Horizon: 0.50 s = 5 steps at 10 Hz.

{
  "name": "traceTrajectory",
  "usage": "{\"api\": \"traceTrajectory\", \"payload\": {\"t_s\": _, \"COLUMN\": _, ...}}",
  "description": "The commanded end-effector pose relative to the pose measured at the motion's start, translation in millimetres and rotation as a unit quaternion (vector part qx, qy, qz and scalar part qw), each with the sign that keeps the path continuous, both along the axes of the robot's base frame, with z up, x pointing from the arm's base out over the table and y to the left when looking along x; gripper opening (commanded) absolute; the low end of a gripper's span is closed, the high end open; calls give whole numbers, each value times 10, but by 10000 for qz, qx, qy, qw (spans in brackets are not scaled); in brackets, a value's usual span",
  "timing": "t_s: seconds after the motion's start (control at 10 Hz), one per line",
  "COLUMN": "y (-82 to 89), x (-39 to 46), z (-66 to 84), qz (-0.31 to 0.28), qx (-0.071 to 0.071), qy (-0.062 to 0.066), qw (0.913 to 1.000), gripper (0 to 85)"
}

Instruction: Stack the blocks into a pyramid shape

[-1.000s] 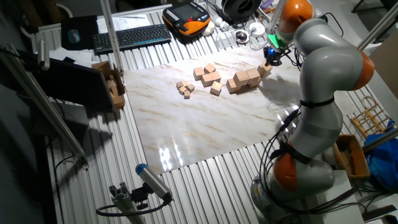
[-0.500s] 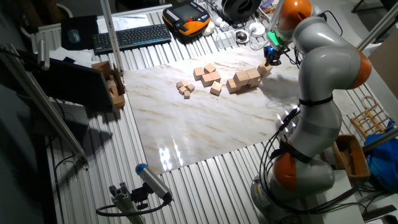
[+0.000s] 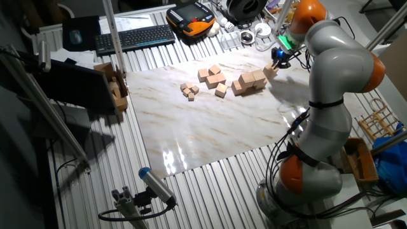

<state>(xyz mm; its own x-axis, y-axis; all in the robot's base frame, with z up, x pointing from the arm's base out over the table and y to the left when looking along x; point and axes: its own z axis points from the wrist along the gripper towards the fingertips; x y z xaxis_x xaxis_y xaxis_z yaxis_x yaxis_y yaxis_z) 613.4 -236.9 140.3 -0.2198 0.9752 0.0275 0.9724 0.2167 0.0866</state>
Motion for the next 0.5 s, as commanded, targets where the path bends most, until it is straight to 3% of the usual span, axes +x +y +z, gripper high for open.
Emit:
{"api": "traceTrajectory", "payload": {"t_s": 0.0, "y": -53, "x": 9, "z": -37, "qz": 26, "qx": -1, "qy": -16, "qw": 10000, "gripper": 850}}
{"api": "traceTrajectory", "payload": {"t_s": 0.2, "y": -124, "x": 36, "z": -112, "qz": 192, "qx": -61, "qy": -77, "qw": 9998, "gripper": 850}}
{"api": "traceTrajectory", "payload": {"t_s": 0.4, "y": -143, "x": 84, "z": -182, "qz": 255, "qx": -65, "qy": -33, "qw": 9996, "gripper": 850}}
